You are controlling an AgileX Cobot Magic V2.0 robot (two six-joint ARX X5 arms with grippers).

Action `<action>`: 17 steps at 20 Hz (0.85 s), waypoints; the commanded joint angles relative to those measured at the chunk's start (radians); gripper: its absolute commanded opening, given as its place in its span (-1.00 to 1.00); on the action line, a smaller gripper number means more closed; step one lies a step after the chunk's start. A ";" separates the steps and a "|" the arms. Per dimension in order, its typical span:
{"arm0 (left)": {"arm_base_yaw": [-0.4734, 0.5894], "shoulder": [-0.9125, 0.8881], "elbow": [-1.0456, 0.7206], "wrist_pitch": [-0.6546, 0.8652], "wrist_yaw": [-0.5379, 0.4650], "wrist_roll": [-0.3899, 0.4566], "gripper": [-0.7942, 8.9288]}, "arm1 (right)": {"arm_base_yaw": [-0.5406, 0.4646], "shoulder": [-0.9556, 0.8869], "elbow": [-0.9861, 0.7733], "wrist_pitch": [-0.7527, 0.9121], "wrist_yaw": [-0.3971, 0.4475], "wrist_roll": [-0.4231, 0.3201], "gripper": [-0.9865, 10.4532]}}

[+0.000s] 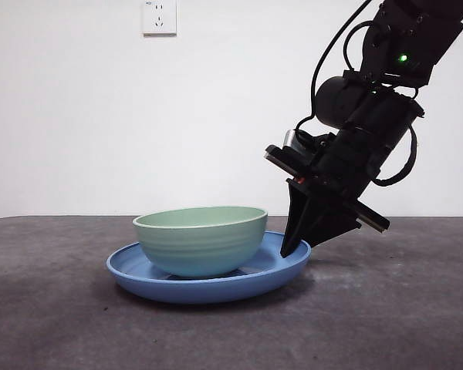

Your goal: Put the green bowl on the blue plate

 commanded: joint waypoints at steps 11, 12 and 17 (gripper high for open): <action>-0.004 0.002 0.009 0.011 0.004 0.002 0.38 | -0.023 -0.112 0.023 -0.029 0.025 -0.014 -0.23; -0.004 0.002 0.009 0.011 0.004 0.002 0.38 | -0.026 -0.154 0.023 -0.055 0.051 -0.027 -0.22; -0.004 0.002 0.009 0.011 0.004 0.002 0.38 | -0.033 -0.403 0.023 -0.209 0.103 -0.126 0.00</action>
